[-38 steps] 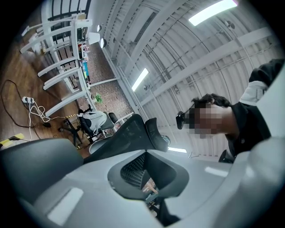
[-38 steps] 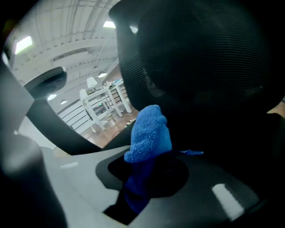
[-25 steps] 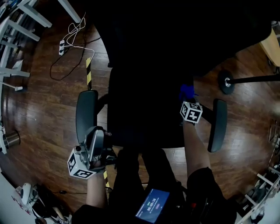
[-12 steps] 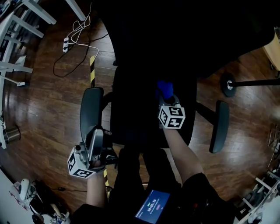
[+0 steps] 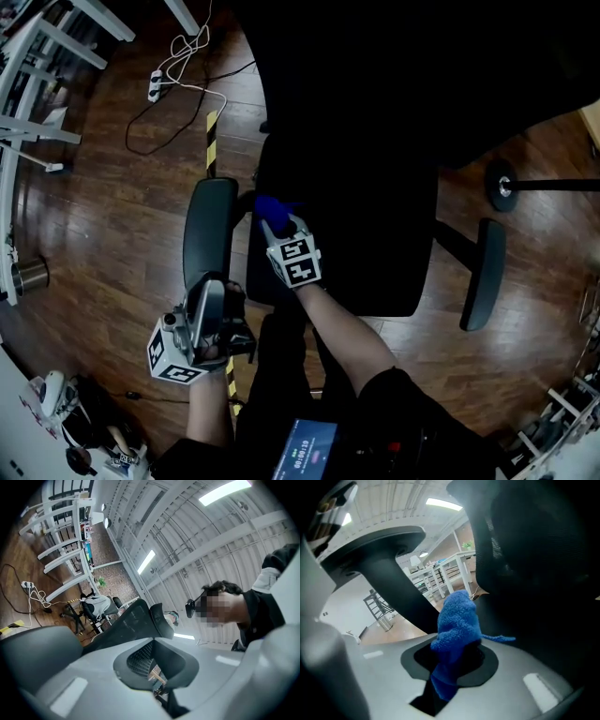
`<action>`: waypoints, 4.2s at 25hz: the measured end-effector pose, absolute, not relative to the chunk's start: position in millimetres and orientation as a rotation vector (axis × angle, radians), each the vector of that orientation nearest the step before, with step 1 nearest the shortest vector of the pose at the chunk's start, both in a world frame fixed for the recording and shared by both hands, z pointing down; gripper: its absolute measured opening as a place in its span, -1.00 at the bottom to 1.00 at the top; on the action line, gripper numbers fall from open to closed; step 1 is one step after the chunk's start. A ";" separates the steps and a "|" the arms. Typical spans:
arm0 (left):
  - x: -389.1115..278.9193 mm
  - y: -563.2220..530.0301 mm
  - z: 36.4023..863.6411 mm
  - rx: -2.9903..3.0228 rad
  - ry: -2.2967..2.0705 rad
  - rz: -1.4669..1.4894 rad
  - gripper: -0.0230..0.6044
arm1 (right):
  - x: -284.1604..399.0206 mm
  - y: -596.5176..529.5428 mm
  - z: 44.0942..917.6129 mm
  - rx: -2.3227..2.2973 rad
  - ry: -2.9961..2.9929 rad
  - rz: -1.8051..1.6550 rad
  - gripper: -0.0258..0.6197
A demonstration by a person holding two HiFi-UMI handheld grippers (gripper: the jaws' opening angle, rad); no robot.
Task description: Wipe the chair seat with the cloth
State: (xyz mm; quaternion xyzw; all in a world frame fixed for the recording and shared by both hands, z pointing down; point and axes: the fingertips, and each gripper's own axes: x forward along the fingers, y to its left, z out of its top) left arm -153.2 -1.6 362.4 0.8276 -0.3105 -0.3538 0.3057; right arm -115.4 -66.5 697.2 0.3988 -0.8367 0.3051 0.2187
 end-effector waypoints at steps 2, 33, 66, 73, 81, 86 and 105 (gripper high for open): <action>-153.8 -0.5 363.4 2.189 -0.818 -0.935 -0.95 | -94.3 -70.1 701.7 1.168 -2.290 0.855 -0.64; -144.6 10.4 354.5 2.200 -0.768 -0.952 -0.95 | 21.9 -36.6 648.8 1.455 -2.250 0.783 -0.64; -115.6 7.2 355.1 2.202 -0.696 -0.943 -0.95 | 273.3 56.7 692.0 1.887 -1.687 0.819 -0.64; -126.9 7.7 347.3 2.200 -0.738 -0.947 -0.95 | 85.9 27.9 654.7 1.638 -2.095 0.836 -0.64; -133.4 13.7 334.3 2.224 -0.762 -0.948 -0.95 | -151.4 81.0 683.5 1.016 -2.337 0.879 -0.64; -133.4 21.1 339.2 2.225 -0.745 -0.933 -0.95 | -157.7 91.0 696.9 0.972 -2.359 0.832 -0.64; -81.1 5.0 339.7 2.227 -0.630 -0.902 -0.95 | 268.7 158.8 695.6 1.640 -1.791 0.800 -0.64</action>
